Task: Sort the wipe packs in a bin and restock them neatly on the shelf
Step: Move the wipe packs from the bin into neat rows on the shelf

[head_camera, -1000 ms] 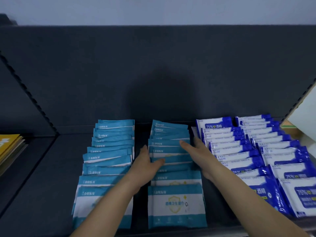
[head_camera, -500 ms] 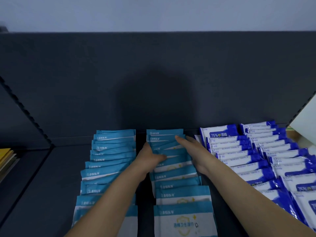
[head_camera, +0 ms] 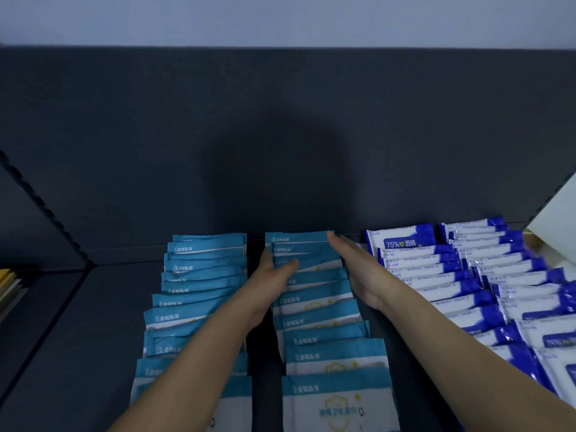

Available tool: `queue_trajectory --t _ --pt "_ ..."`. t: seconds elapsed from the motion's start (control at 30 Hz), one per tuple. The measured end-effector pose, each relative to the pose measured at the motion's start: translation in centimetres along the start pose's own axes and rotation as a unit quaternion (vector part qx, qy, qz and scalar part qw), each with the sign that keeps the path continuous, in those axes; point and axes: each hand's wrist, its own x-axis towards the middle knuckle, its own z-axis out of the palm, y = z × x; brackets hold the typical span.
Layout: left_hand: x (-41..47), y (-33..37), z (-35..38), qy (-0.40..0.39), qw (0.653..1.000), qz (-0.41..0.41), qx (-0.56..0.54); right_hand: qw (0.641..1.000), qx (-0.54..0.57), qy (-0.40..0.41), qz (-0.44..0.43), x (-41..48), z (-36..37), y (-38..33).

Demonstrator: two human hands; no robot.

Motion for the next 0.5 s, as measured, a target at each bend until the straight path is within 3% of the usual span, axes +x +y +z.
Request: queue_trajectory --t 0.13,0.3,0.5 --pt "-1.0 0.1 -0.1 0.03 0.999 0.008 0.033 0.997 -0.058 0.04 -0.036 -2.0 -0.5 -0.2" --pt "-5.7 0.6 1.0 0.041 0.996 0.045 0.073 0.985 -0.166 0.031 -0.037 -6.8 -1.3 1.9" --pt "-11.9 -0.9 3.1 0.049 0.992 0.051 0.106 0.99 -0.136 0.041 -0.018 -11.2 -2.1 5.0"
